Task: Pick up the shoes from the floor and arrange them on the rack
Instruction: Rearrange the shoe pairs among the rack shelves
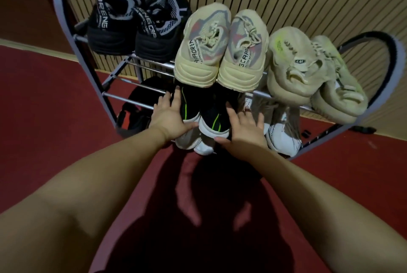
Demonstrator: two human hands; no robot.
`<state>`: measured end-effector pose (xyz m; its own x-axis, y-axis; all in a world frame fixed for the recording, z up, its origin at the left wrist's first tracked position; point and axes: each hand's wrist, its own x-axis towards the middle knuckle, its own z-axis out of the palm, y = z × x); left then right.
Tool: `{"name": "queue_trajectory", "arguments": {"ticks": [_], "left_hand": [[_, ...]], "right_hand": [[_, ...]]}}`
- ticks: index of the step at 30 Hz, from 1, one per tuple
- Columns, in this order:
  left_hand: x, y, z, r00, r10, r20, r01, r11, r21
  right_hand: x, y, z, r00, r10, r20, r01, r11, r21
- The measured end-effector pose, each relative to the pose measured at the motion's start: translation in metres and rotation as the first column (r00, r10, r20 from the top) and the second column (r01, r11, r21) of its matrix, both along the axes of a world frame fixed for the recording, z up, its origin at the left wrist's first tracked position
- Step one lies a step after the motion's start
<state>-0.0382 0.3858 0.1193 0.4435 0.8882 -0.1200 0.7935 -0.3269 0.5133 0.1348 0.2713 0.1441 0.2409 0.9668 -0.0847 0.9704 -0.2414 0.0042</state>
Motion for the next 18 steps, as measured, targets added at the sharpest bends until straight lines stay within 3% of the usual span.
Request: {"name": "queue_trajectory", "arguments": {"ticks": [4, 11, 18], "left_hand": [[-0.005, -0.005, -0.015, 0.993, -0.013, 0.121, 0.014, 1.0, -0.01], [-0.011, -0.005, -0.017, 0.99, -0.103, 0.096, 0.095, 0.992, 0.085], [-0.01, -0.012, -0.021, 0.993, -0.052, 0.11, 0.031, 0.981, 0.19]], "right_hand": [[-0.012, 0.003, -0.018, 0.999, -0.034, 0.006, 0.034, 0.999, -0.037], [-0.014, -0.003, -0.02, 0.998, -0.06, 0.007, 0.061, 0.998, -0.034], [-0.012, -0.006, -0.017, 0.998, -0.066, 0.016, 0.067, 0.995, -0.067]]}}
